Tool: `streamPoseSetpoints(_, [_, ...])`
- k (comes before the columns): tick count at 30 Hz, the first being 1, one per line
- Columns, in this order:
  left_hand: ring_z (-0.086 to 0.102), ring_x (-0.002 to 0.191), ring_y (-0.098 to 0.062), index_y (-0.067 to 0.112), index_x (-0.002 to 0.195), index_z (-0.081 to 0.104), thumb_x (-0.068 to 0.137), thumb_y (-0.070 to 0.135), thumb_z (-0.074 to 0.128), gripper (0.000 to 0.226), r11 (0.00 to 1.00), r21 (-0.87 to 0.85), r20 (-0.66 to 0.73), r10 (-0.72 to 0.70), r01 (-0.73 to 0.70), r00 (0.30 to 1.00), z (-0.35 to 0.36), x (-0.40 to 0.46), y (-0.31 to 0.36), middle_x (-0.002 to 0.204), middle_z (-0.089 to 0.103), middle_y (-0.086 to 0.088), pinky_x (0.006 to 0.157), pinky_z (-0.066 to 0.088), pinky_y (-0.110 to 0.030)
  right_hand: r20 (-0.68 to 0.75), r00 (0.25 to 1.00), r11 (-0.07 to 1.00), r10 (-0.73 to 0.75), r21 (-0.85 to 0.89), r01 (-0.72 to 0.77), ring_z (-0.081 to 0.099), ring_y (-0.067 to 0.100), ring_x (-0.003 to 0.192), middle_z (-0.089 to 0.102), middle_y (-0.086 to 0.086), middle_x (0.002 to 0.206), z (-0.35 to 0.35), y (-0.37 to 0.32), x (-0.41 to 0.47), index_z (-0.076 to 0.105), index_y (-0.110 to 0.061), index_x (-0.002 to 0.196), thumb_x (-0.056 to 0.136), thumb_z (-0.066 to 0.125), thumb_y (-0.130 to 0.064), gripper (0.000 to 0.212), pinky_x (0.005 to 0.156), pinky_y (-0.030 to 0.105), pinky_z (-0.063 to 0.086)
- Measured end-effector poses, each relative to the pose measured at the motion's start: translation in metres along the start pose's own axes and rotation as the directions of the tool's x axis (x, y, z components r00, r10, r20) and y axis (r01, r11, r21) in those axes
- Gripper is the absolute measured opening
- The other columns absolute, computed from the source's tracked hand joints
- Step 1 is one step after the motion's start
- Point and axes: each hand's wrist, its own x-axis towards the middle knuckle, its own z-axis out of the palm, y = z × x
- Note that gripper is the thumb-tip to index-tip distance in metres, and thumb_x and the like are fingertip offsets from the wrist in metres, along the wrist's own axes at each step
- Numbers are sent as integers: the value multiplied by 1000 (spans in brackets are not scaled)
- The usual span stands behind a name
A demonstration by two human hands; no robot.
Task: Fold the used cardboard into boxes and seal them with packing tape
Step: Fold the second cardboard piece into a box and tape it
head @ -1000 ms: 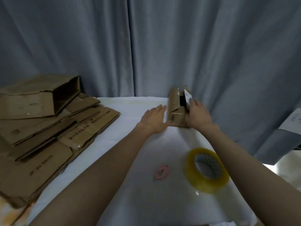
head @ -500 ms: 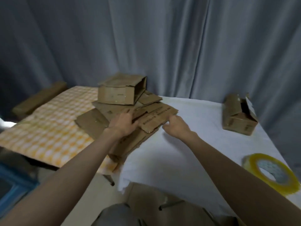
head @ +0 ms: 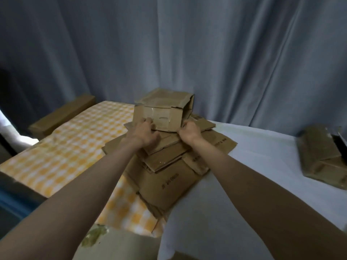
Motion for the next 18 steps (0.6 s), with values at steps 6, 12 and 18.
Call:
streamPoseSetpoints(6, [54,121,-28,19,137,42,91,43,64,57,997,25,-57,70,-69,996,17,14,0,141,45,-5,101,47,-46,-214,972,956,101,292,-35,58,24,111,68,5,107,23,-7,37,64,-18,96,94,64,-12,6,93,27,41])
streamPoseSetpoints(12, [54,114,-33,16,136,45,89,37,65,55,970,-37,-380,211,-242,901,-24,-3,24,137,42,-6,91,49,-45,-432,897,961,-95,195,196,55,17,83,59,-4,85,-43,3,0,58,-19,100,96,57,-10,9,77,25,40])
streamPoseSetpoints(18, [53,110,-27,16,120,59,93,39,59,34,912,-83,-499,311,-402,809,-45,-45,110,117,53,-6,94,40,-39,-669,743,960,6,211,183,57,30,93,42,8,117,-174,27,-57,62,-14,108,97,50,-7,17,95,48,50])
